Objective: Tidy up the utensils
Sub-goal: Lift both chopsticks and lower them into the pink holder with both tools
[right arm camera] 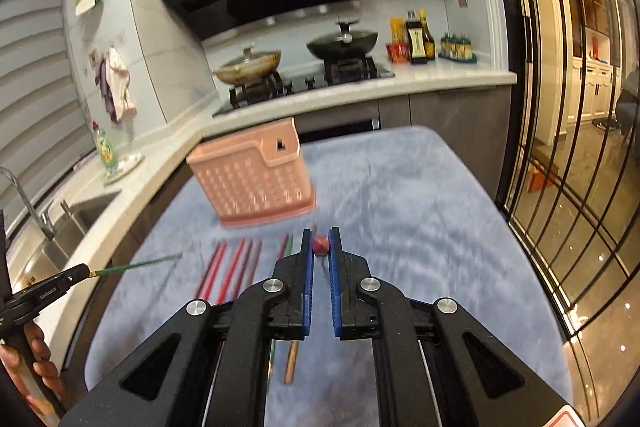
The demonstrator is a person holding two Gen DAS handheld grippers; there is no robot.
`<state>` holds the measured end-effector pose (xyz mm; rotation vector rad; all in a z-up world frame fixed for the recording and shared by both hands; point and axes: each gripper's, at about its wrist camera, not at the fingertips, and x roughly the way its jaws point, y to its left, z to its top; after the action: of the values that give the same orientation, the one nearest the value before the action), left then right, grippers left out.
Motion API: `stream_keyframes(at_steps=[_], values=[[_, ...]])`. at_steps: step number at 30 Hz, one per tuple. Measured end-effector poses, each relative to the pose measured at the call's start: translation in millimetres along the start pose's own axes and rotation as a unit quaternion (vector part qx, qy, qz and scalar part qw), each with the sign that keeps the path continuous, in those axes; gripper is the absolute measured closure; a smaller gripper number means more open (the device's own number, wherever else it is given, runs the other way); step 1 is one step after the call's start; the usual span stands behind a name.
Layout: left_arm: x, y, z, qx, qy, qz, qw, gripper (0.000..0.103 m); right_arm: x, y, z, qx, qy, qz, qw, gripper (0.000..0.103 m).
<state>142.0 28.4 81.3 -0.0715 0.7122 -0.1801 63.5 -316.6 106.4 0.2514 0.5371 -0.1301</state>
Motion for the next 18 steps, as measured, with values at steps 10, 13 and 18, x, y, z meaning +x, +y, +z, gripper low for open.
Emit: stream_keyframes(at_steps=[10, 13, 18], values=[[-11.8, -15.6, 101.1, 0.006, -0.077, -0.012, 0.9969, 0.096, 7.6, 20.2, 82.5, -0.001, -0.054, 0.042, 0.998, 0.096], [-18.7, -23.2, 128.6, 0.002, -0.101, -0.02, 0.9947, 0.096, 12.9, 31.5, 106.4, -0.002, -0.073, 0.055, 0.996, 0.096], [-30.8, -37.6, 174.6, -0.007, -0.152, -0.032, 0.9878, 0.096, 28.1, 43.5, 148.2, 0.014, -0.111, 0.077, 0.991, 0.096]])
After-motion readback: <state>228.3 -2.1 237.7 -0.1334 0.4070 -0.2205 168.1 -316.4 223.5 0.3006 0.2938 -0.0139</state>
